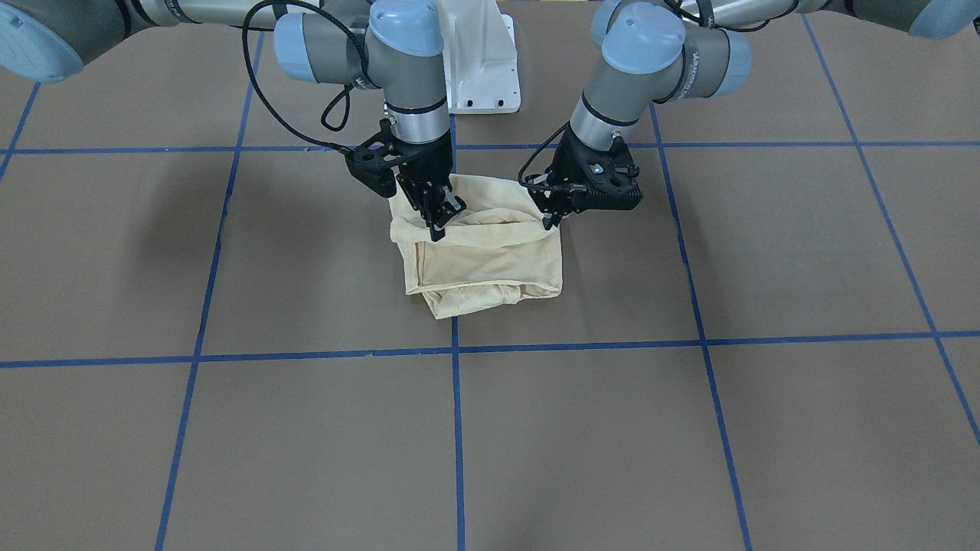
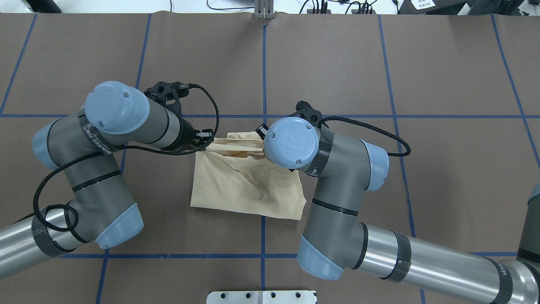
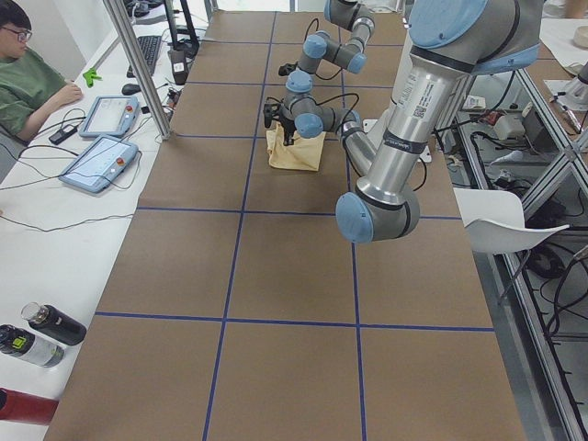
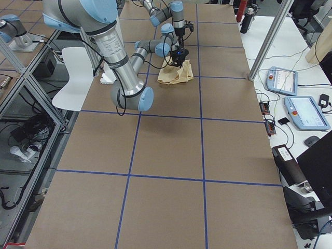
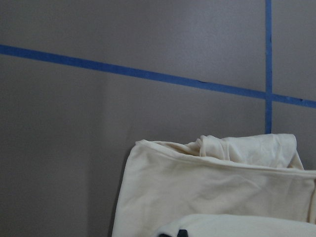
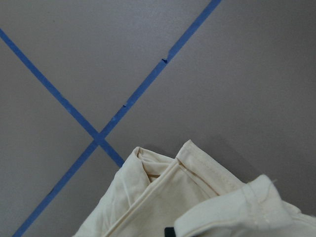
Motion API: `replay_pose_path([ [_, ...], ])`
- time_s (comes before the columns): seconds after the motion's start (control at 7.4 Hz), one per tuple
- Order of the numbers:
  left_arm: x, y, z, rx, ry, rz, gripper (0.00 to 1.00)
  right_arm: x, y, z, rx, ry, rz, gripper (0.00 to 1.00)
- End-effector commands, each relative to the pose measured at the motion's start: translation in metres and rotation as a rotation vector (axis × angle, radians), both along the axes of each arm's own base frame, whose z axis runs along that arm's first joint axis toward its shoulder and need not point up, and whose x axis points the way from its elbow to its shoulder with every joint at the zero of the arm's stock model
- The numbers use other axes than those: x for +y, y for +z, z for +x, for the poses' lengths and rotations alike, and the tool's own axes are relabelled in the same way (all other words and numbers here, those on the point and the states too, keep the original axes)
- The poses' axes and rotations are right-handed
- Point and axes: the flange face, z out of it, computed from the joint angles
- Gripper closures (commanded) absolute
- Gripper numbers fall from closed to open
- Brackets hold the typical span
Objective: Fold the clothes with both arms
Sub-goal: 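Lift the near edge with both grippers and fold it away from the robot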
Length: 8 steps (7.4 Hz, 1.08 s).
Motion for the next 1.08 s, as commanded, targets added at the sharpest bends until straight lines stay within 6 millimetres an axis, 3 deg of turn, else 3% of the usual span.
replay_pose_path([
  [0.0, -0.021, 0.011, 0.018, -0.047, -0.040, 0.004, 1.00, -0.022, 0.015, 0.000, 0.040, -0.001, 0.020, 1.00],
  [0.14, -0.025, 0.014, 0.021, -0.057, -0.039, 0.004, 1.00, -0.033, 0.020, 0.000, 0.028, -0.001, 0.045, 1.00],
  [0.27, -0.028, 0.015, 0.021, -0.061, -0.040, 0.015, 0.38, -0.051, 0.017, -0.003, 0.049, -0.018, 0.081, 0.46],
  [0.41, -0.035, 0.015, 0.014, -0.076, -0.019, 0.061, 0.00, -0.074, 0.005, -0.015, 0.077, -0.049, 0.099, 0.03],
  [0.68, -0.061, 0.013, -0.019, -0.088, 0.054, 0.158, 0.00, -0.106, -0.021, 0.004, 0.012, -0.107, 0.035, 0.00],
  [0.95, -0.087, 0.023, -0.070, -0.078, 0.194, 0.256, 0.00, -0.098, -0.033, -0.002, -0.005, -0.143, 0.035, 0.00],
])
